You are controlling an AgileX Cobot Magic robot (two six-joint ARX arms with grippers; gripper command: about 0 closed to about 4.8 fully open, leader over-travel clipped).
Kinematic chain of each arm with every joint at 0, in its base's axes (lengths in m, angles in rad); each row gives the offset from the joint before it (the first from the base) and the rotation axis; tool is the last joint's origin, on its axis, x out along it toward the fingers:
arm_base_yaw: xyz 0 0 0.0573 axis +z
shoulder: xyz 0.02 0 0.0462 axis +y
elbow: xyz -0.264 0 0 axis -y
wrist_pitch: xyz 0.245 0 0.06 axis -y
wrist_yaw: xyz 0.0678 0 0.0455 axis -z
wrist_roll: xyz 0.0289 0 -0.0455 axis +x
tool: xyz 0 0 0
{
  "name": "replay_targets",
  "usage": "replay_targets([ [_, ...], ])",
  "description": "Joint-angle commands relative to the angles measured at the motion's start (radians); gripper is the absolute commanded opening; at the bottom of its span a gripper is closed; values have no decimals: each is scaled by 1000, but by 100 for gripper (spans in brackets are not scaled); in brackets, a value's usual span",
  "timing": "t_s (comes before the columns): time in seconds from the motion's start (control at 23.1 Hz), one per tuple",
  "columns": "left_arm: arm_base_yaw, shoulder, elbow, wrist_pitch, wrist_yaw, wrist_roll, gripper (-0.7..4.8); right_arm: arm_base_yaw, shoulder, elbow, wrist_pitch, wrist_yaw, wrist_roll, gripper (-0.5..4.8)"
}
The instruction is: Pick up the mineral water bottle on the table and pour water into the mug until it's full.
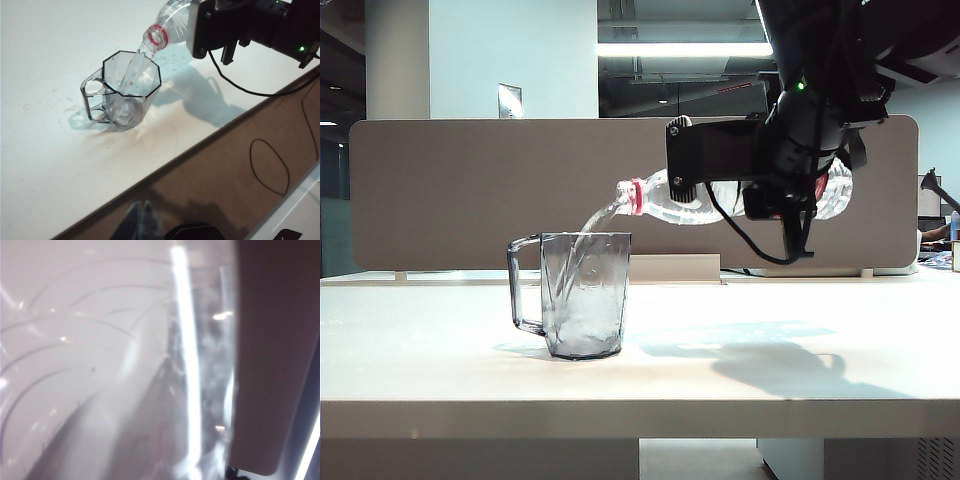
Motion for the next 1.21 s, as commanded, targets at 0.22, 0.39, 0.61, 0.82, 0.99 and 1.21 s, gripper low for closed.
replay_targets([
  [0.22,0,-1,2,8,3,3,-5,4,-14,22,146,24,-73,121],
  [0.39,0,-1,2,8,3,3,-5,4,-14,24,152,35,-77,121],
  [0.61,0,-1,2,8,3,3,-5,4,-14,24,152,35,-96,121],
  [0.82,0,-1,2,8,3,3,-5,4,-14,24,152,35,-103,122],
  [0.99,0,-1,2,8,3,3,-5,4,-14,24,152,34,-102,122],
  [1.21,0,-1,2,8,3,3,-5,4,-14,24,152,34,-106,122],
])
